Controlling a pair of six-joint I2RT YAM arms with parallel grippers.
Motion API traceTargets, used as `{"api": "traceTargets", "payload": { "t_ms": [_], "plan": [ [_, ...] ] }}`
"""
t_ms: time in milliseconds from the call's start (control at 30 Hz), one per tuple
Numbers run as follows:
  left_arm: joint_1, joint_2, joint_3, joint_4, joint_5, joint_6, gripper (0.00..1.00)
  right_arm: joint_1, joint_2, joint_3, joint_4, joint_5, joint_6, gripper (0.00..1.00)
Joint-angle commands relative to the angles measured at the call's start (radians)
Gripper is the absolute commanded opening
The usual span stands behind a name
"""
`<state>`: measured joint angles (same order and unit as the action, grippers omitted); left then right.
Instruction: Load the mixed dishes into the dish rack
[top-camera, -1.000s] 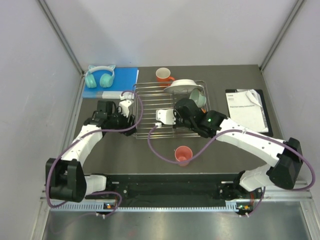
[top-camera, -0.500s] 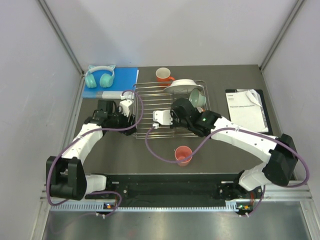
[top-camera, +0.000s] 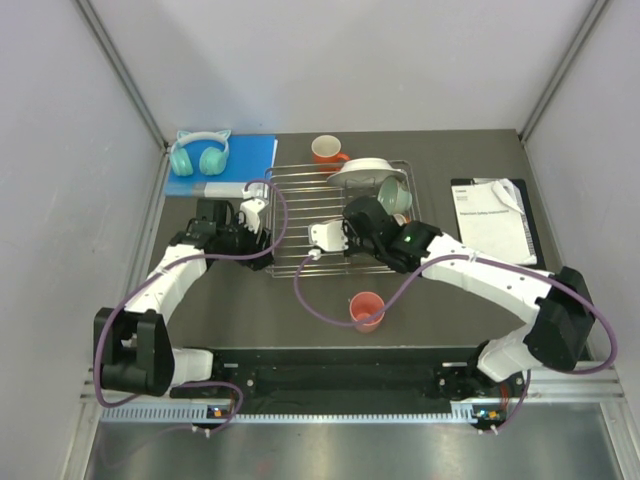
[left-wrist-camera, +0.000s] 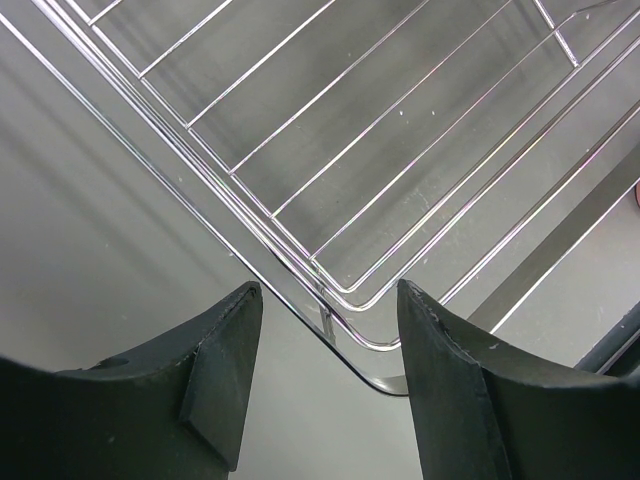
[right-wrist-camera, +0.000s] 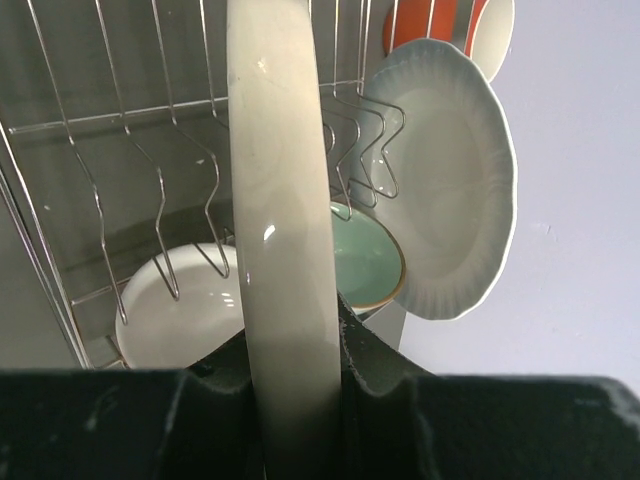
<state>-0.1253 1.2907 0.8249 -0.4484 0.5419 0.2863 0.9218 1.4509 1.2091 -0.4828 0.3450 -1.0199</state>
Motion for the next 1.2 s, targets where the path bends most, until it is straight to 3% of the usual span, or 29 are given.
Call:
{"api": "traceTargets", "payload": {
  "t_ms": [0,533,633,867,1133,1167],
  "plan": [
    [-0.004,0.013,0.013,-0.029,-0.01,0.025,0.61,-0.011,-0.026,0.033,0.138,0.114,-0.065,0.0],
    [-0.002,-0.001,0.008,-0.026,-0.013,0.034,0.6,-0.018,0.103,0.043,0.167,0.18,-0.046,0.01],
    [-0.002,0.001,0.01,-0.024,-0.016,0.036,0.6,-0.015,0.111,0.046,0.162,0.186,-0.039,0.07],
    [0.0,-0.001,0.008,-0.024,-0.019,0.043,0.6,-0.014,0.147,0.089,0.053,0.149,0.027,0.32],
    [0.006,-0.007,0.022,-0.041,-0.023,0.06,0.6,-0.014,0.177,0.09,0.024,0.146,0.095,0.36],
    [0.006,-0.007,0.023,-0.044,-0.022,0.062,0.6,-0.014,0.172,0.092,0.023,0.144,0.099,0.41]
  ]
}}
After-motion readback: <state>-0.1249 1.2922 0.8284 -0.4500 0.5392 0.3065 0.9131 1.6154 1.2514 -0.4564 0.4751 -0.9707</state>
